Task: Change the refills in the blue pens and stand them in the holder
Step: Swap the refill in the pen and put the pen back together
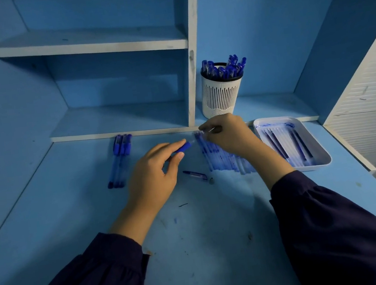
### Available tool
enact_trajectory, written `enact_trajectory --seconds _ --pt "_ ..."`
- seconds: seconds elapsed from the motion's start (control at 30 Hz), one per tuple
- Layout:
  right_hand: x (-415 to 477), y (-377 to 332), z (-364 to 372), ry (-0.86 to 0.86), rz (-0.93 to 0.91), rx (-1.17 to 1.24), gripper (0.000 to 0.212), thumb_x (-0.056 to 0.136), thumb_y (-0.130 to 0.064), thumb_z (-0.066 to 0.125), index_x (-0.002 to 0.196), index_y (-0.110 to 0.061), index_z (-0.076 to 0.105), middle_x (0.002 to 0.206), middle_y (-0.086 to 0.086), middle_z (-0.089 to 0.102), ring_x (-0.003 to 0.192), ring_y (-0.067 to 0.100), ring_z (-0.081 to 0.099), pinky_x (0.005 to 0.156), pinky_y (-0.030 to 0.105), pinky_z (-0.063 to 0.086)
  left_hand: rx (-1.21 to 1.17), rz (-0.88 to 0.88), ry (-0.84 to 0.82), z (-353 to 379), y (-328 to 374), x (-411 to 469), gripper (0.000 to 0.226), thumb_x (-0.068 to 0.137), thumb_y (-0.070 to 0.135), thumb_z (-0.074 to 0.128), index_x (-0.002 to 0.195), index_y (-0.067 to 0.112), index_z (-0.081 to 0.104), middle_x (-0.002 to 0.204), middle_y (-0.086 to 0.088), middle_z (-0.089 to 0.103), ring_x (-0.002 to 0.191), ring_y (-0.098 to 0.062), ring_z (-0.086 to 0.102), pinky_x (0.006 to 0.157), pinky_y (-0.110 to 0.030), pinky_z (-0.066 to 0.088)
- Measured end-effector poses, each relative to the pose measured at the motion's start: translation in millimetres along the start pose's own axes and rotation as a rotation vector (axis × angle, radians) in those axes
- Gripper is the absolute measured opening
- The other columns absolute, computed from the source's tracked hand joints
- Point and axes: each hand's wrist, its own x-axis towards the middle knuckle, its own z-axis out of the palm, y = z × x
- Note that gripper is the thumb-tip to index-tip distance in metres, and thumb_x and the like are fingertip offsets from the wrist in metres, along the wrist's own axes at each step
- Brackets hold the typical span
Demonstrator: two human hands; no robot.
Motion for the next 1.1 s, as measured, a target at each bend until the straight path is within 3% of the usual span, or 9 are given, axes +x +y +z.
enact_trajectory --seconds 0.13,0.23,0.37,0.43,0.53,0.6,0.87,0.97,1.1 --pt "-18 19 -36 0.070 0.015 -0.009 0.021 0.088 -0.011 0.067 0.108 -0.015 0.072 0.093 -0.004 0.070 0.079 0.008 0.064 0.077 0.009 0.048 -0.032 0.051 -0.027 9 4 3 0.026 0.095 0.020 0.061 0.120 0.017 0.070 0.107 0.012 0.067 0.091 0.004 0.059 0.078 -0.021 0.053" --pt "-34 40 -64 0.134 0.079 -0.057 0.018 0.089 -0.011 0.064 0.104 -0.016 0.073 0.098 -0.002 0.072 0.064 -0.005 0.061 0.064 0.005 0.041 -0.048 0.086 -0.057 18 5 9 0.025 0.096 0.021 0.060 0.119 0.019 0.071 0.106 0.010 0.069 0.091 -0.002 0.062 0.078 -0.025 0.053" --pt "-49 71 -86 0.161 0.209 -0.172 0.018 0.087 -0.013 0.065 0.100 -0.018 0.075 0.101 0.000 0.074 0.092 0.017 0.066 0.078 0.023 0.045 -0.051 0.118 -0.095 28 4 20 0.026 0.097 0.019 0.059 0.120 0.016 0.070 0.103 0.008 0.067 0.089 -0.002 0.060 0.080 -0.022 0.051" --pt "-53 80 -89 0.139 0.264 -0.244 0.016 0.084 -0.012 0.065 0.095 -0.017 0.077 0.096 0.003 0.074 0.091 0.021 0.065 0.076 0.026 0.044 -0.068 0.119 -0.096 33 6 25 0.026 0.097 0.018 0.059 0.120 0.016 0.071 0.104 0.011 0.064 0.091 0.001 0.058 0.083 -0.019 0.049" --pt "-58 86 -91 0.101 0.294 -0.264 0.016 0.082 -0.010 0.069 0.094 -0.017 0.077 0.082 -0.002 0.068 0.080 0.015 0.059 0.060 0.012 0.037 -0.088 0.121 -0.101 39 6 29 0.025 0.097 0.016 0.060 0.119 0.016 0.071 0.105 0.012 0.063 0.094 -0.001 0.060 0.085 -0.018 0.048" --pt "-58 89 -92 0.104 0.288 -0.238 0.016 0.082 -0.011 0.070 0.097 -0.016 0.076 0.082 -0.002 0.066 0.079 0.011 0.056 0.059 0.001 0.035 -0.086 0.132 -0.125 40 5 28 0.025 0.097 0.015 0.060 0.120 0.015 0.070 0.104 0.012 0.063 0.094 -0.002 0.060 0.085 -0.016 0.047" --pt "-57 90 -85 0.091 0.281 -0.252 0.014 0.084 -0.014 0.067 0.097 -0.014 0.074 0.093 0.004 0.072 0.090 0.021 0.063 0.071 0.022 0.043 -0.047 0.155 -0.166 39 8 24 0.026 0.097 0.022 0.057 0.119 0.016 0.071 0.105 0.013 0.062 0.094 -0.004 0.061 0.084 -0.014 0.048" --pt "-58 90 -83 0.103 0.299 -0.230 0.020 0.084 -0.009 0.063 0.099 -0.018 0.074 0.094 0.002 0.071 0.090 0.020 0.062 0.070 0.017 0.039 -0.034 0.159 -0.170 38 7 24 0.027 0.097 0.022 0.057 0.119 0.017 0.071 0.105 0.014 0.062 0.093 -0.004 0.062 0.083 -0.016 0.049" --pt "-60 88 -84 0.169 0.342 -0.083 0.033 0.088 -0.004 0.054 0.108 -0.022 0.073 0.098 -0.002 0.070 0.079 0.012 0.057 0.065 0.015 0.038 -0.047 0.153 -0.156 39 5 23 0.027 0.097 0.022 0.057 0.120 0.014 0.071 0.103 0.014 0.062 0.090 0.008 0.056 0.080 -0.012 0.046"
